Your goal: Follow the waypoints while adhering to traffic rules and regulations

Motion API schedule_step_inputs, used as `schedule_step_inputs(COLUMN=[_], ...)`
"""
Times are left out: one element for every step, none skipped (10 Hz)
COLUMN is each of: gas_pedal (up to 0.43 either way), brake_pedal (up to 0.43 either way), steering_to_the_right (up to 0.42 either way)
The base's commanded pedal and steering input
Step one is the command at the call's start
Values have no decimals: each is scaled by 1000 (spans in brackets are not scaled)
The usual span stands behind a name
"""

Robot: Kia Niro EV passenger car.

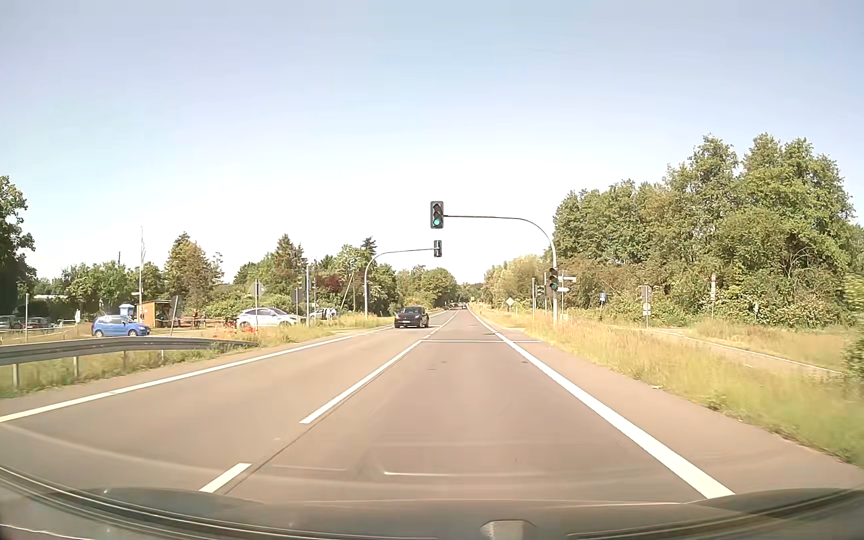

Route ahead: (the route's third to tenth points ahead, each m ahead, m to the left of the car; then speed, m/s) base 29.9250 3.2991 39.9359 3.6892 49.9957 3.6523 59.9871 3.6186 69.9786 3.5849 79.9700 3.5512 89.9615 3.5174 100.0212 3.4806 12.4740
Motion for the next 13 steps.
schedule_step_inputs(gas_pedal=[280,280,280,280,287,287,287,287,287,287,287,287,287], brake_pedal=[30,30,30,30,30,30,30,24,30,30,30,30,30], steering_to_the_right=[-1,-1,-2,-1,-1,-1,-1,-1,-1,-1,-1,-1,-1])
